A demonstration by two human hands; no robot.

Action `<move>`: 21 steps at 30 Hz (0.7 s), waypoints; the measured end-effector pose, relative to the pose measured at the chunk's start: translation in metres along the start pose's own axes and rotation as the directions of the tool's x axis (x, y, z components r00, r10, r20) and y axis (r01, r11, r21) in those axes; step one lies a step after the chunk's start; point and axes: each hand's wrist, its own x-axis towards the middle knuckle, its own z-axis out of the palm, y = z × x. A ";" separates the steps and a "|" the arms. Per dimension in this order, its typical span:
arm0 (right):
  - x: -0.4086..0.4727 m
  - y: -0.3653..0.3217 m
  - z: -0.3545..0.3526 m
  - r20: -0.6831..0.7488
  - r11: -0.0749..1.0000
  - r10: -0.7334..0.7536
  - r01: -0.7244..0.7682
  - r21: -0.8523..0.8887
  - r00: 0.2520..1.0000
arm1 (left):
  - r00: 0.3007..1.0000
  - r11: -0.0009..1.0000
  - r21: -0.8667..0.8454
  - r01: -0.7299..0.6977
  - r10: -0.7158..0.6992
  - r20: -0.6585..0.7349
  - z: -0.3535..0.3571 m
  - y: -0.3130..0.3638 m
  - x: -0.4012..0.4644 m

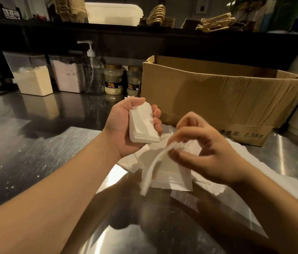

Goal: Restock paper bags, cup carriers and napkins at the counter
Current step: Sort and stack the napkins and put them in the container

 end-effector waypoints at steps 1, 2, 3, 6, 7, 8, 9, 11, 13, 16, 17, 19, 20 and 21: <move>0.000 0.000 -0.002 -0.054 0.997 -0.010 0.014 0.082 0.999 | 1.000 1.000 0.011 0.001 -0.001 0.006 0.001 0.000 -0.001; 0.001 0.000 -0.003 -0.098 0.986 -0.020 0.036 0.160 0.995 | 1.000 1.000 0.025 0.003 -0.004 0.010 0.002 -0.001 -0.001; 0.000 -0.002 -0.004 -0.129 0.972 -0.021 0.050 0.228 0.991 | 1.000 0.999 0.050 0.010 -0.010 0.010 0.003 -0.002 -0.002; 0.000 -0.005 -0.004 -0.143 0.938 0.055 -0.002 0.347 0.988 | 0.999 0.972 0.230 0.039 -0.041 0.004 0.003 -0.007 -0.001; 0.000 -0.005 -0.003 -0.141 0.935 0.085 -0.029 0.354 0.986 | 0.998 0.948 0.315 0.053 -0.055 -0.003 0.004 -0.011 -0.001; 0.000 -0.006 -0.002 -0.146 0.933 0.113 -0.055 0.356 0.983 | 0.998 0.920 0.386 0.064 -0.063 -0.016 0.005 -0.014 -0.001; 0.001 -0.006 -0.001 -0.153 0.930 0.139 -0.076 0.359 0.978 | 0.997 0.901 0.427 0.071 -0.065 -0.028 0.006 -0.017 -0.001; 0.001 -0.006 0.000 -0.166 0.921 0.184 -0.111 0.372 0.969 | 0.997 0.897 0.436 0.072 -0.074 -0.010 0.011 -0.021 -0.003; 0.001 -0.006 -0.001 -0.177 0.918 0.215 -0.136 0.373 0.960 | 0.996 0.893 0.444 0.068 -0.085 0.018 0.014 -0.024 -0.004; 0.001 -0.006 0.000 -0.196 0.918 0.242 -0.159 0.363 0.950 | 0.995 0.883 0.465 0.060 -0.088 0.040 0.017 -0.028 -0.004; 0.001 -0.006 0.000 -0.203 0.924 0.241 -0.160 0.347 0.949 | 0.995 0.883 0.465 0.059 -0.088 0.040 0.016 -0.029 -0.003; 0.002 -0.006 0.000 -0.216 0.935 0.235 -0.160 0.317 0.948 | 0.995 0.887 0.458 0.059 -0.089 0.045 0.016 -0.029 -0.003; 0.002 -0.006 0.000 -0.221 0.937 0.235 -0.159 0.311 0.947 | 0.995 0.885 0.462 0.061 -0.090 0.042 0.017 -0.029 -0.003; 0.002 -0.006 0.000 -0.228 0.938 0.233 -0.157 0.308 0.945 | 0.994 0.878 0.474 0.065 -0.097 0.044 0.017 -0.029 -0.003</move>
